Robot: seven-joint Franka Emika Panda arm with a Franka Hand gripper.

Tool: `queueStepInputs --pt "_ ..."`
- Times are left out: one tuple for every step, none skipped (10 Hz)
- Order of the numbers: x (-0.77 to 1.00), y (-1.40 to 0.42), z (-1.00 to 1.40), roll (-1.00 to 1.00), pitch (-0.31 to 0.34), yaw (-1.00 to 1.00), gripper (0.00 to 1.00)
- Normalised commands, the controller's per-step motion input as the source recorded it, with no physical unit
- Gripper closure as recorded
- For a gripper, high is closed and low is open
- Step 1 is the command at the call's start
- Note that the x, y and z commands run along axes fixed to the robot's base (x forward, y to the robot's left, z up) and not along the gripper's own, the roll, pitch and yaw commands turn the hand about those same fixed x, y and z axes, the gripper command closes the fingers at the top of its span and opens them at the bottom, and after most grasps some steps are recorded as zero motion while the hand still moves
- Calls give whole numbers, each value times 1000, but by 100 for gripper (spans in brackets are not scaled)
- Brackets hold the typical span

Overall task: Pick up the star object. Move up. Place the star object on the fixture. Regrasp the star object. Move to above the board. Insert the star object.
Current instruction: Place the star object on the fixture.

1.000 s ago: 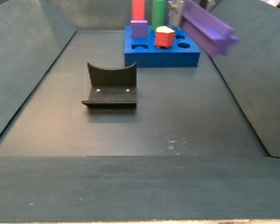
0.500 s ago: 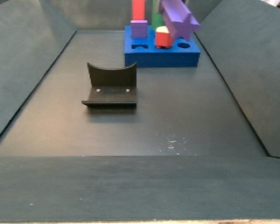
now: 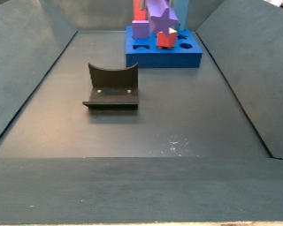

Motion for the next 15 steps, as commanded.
queueStepInputs --pt "1000 -188 -277 -1000 117 -103 100" --pt "1000 -112 -212 -1000 115 -114 100" --pt "1000 -80 -156 -1000 119 -117 100" --pt "1000 -40 -103 -1000 126 -120 100" --pt "1000 -21 -83 -1000 128 -125 100" --pt "1000 0 -71 -1000 126 -132 100" --pt "1000 16 -55 -1000 125 -137 100" --pt "1000 26 -40 -1000 123 -146 100" --pt "955 32 -36 -1000 121 -154 100" --pt "888 36 -30 -1000 116 -167 100" --pt "839 36 -24 -1000 113 -178 100" --pt "778 39 -20 -1000 104 -196 100" --pt "747 41 -23 -1000 100 -208 100" --pt "678 40 -20 -1000 80 -241 100" --pt "650 43 -21 -926 66 -242 100"
